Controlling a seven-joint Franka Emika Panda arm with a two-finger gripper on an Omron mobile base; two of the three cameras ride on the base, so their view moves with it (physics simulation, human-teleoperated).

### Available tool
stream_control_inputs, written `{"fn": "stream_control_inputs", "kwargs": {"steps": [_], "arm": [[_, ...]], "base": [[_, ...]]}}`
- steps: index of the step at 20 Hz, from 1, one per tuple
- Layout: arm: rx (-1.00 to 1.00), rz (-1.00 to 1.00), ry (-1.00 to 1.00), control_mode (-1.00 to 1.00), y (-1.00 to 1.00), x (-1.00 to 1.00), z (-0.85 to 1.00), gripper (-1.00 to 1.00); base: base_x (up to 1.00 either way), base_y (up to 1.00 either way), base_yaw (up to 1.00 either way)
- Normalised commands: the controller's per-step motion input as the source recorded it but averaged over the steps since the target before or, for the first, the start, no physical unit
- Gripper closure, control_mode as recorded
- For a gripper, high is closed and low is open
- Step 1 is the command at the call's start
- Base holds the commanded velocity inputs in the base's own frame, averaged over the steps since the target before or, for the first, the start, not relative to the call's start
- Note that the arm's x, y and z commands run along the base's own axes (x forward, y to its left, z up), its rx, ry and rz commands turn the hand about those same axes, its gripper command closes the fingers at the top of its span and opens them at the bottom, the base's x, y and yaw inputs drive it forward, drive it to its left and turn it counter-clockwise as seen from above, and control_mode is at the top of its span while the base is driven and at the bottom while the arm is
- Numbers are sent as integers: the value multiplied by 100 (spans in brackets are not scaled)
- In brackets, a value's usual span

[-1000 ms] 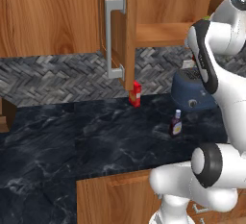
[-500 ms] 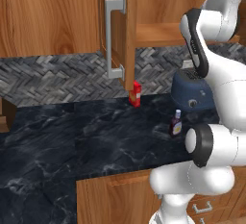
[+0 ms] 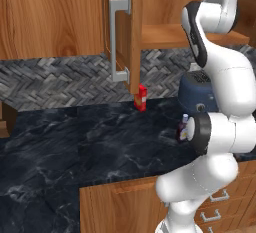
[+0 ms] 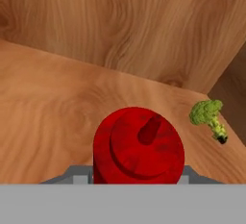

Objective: Pick the condiment bottle and ketchup from the counter and place them in the cabinet.

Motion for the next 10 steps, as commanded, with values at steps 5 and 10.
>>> {"fn": "stream_control_inputs", "kwargs": {"steps": [5,10], "arm": [[0,0,0,-100,0,37,-19,100],[1,0,0,-100,0,32,-38,100]], "base": [[0,0,0],[0,0,0]]}}
